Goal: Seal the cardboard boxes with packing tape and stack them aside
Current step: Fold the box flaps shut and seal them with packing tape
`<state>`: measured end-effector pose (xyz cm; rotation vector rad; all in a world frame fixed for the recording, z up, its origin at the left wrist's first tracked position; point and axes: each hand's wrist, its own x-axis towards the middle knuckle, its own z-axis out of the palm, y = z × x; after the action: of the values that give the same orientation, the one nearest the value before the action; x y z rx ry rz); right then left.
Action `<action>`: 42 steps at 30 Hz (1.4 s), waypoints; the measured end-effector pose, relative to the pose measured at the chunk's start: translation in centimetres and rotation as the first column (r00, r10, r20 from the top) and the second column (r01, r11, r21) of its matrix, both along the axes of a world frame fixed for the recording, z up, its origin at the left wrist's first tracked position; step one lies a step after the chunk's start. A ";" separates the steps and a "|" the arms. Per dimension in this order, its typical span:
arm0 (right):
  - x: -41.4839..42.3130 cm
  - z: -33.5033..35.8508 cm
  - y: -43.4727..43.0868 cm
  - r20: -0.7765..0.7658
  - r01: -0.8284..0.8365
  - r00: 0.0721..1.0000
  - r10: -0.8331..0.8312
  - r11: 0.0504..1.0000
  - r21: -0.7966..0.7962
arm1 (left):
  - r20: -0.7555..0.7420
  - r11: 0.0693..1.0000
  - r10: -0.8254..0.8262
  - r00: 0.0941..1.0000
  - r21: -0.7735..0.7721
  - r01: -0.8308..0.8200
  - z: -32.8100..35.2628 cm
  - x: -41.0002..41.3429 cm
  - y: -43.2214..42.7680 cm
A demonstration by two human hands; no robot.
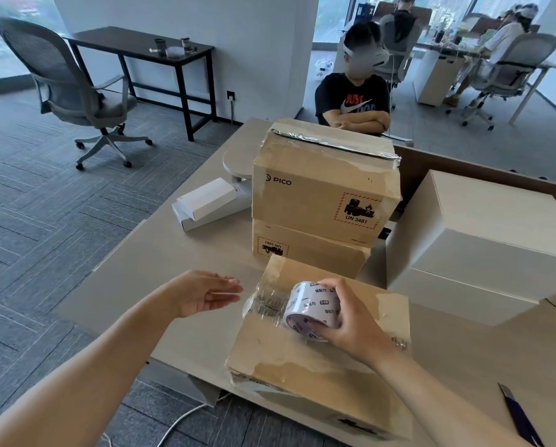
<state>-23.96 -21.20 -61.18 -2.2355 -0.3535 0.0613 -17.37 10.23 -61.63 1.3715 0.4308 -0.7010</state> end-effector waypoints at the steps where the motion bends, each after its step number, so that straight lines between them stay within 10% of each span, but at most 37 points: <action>1: -0.1 -0.1 0.1 0.013 0.003 1.000 -0.003 0.999 0.033 | -0.028 0.999 0.033 0.999 -0.029 -0.034 0.0 0.0 0.1; 22: 1.7 4.2 2.4 0.012 -0.041 0.998 0.065 0.755 -0.654 | 0.055 0.967 0.201 0.978 0.146 -0.207 -0.9 0.4 0.7; 35: 2.0 4.8 4.7 -0.016 -0.052 0.998 0.056 0.729 -0.682 | 0.009 0.947 0.215 0.977 0.244 -0.211 -5.6 0.3 1.0; 42: 2.2 4.0 4.6 -0.001 -0.039 0.999 0.051 0.747 -0.664 | -0.143 0.951 0.310 0.940 0.045 -0.306 -10.1 -1.9 -1.9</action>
<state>-21.72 -16.56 -57.14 -2.9432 -0.4440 0.2270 -19.22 8.38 -71.72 1.2404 0.7567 -0.5408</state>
